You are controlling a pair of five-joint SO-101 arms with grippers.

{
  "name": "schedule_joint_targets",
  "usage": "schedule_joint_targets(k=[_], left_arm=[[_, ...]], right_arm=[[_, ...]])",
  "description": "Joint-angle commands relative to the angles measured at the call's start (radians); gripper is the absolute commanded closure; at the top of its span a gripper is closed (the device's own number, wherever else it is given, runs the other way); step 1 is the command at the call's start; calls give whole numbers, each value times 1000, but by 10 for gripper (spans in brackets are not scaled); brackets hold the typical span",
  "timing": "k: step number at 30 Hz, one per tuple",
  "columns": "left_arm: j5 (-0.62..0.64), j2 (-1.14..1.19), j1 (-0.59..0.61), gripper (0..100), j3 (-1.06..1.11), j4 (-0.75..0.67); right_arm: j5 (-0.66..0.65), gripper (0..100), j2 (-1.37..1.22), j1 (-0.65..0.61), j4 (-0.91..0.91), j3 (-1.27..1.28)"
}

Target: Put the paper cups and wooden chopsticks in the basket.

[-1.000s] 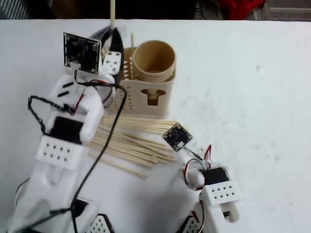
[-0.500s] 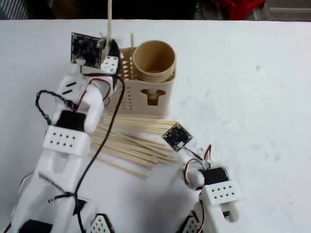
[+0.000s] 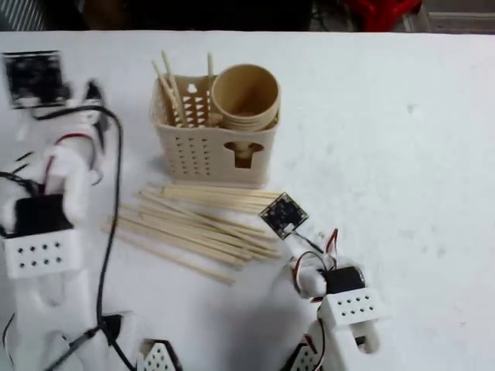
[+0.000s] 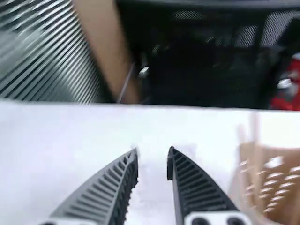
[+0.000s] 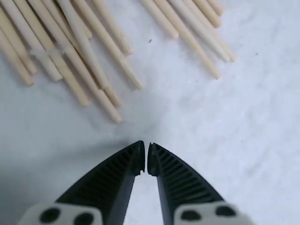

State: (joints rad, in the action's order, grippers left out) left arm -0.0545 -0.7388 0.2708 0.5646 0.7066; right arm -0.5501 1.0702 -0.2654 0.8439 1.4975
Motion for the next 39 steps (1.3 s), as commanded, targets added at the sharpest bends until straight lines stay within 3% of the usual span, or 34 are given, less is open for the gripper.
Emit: schedule_joint_targets(k=[1, 3, 6, 13, 17, 20, 26, 33, 35, 39], left_arm=[[8, 39, 191, 880, -11, 69], [9, 51, 272, 880, 68, 8], [3, 51, 351, 882, 255, -207], [-43, 59, 381, 883, 652, -660], [-41, 59, 378, 880, 799, -807], [-41, 59, 381, 880, 888, -893], [-41, 59, 377, 880, 1002, -999], [-44, 61, 377, 880, 977, -967], [-44, 61, 377, 880, 862, -786], [-40, 61, 343, 880, 454, -127]], right_arm=[[-11, 971, 18, 5, -10, -26], [-11, 971, 18, 1, 24, -77], [-3, 971, 15, -21, 102, -180], [58, 935, 7, -213, 269, -396], [75, 857, 7, -360, 269, -423], [75, 851, 7, -455, 269, -423], [77, 854, -48, -489, 196, -408], [78, 851, -331, -487, 16, -413], [78, 851, -398, -487, -54, -414], [69, 851, -512, -489, -176, -416]])
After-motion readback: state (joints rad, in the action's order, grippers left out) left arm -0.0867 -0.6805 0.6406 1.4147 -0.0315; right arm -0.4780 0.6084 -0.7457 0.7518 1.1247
